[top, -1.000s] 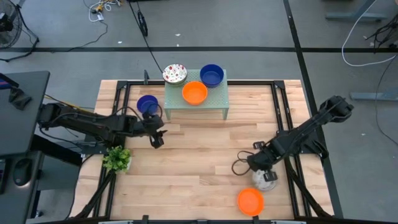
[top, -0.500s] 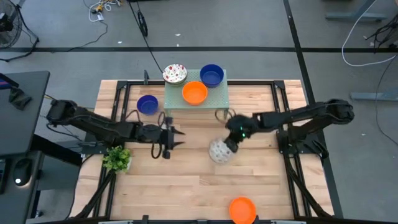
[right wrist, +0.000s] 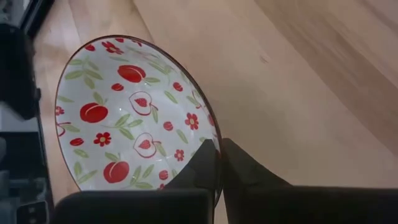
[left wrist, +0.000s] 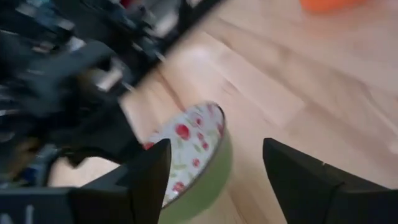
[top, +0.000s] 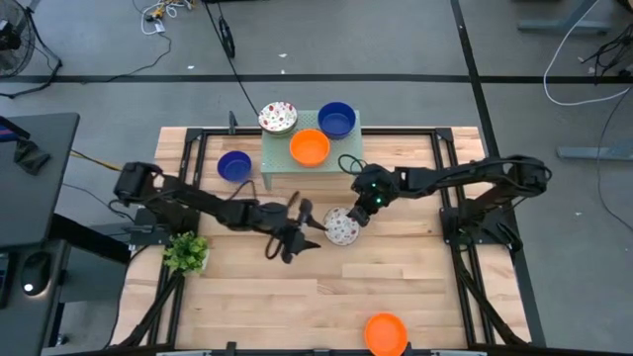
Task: Pick & Place Mini bowls
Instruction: Stack the white patterned bowl on the white patterned bowl on the shelf
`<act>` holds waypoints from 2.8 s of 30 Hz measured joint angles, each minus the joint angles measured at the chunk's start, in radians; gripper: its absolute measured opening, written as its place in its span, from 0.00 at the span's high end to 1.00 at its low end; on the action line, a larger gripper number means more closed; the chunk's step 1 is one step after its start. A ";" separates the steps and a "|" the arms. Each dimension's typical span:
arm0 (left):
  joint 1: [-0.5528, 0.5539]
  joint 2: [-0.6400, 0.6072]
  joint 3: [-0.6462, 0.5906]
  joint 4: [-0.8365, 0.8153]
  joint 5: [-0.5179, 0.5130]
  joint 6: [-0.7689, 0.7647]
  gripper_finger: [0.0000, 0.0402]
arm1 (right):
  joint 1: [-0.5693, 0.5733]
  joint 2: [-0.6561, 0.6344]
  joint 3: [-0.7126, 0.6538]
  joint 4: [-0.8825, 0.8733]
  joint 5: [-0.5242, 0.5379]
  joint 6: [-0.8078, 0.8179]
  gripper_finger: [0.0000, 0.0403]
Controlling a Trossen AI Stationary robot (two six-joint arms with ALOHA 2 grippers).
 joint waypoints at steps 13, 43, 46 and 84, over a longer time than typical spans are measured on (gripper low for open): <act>0.017 0.144 0.180 -0.214 0.025 0.049 0.63 | 0.000 0.019 0.001 0.018 0.006 -0.056 0.98; 0.055 0.212 0.180 -0.306 0.054 0.011 0.62 | 0.010 0.018 0.002 0.080 -0.007 -0.092 0.98; 0.055 0.215 0.179 -0.312 0.049 0.010 0.68 | 0.011 0.016 0.002 0.083 -0.020 -0.092 0.98; -0.052 -0.023 0.179 -0.529 -0.253 -0.158 1.00 | 0.344 -0.357 -0.301 0.307 0.452 -0.107 0.70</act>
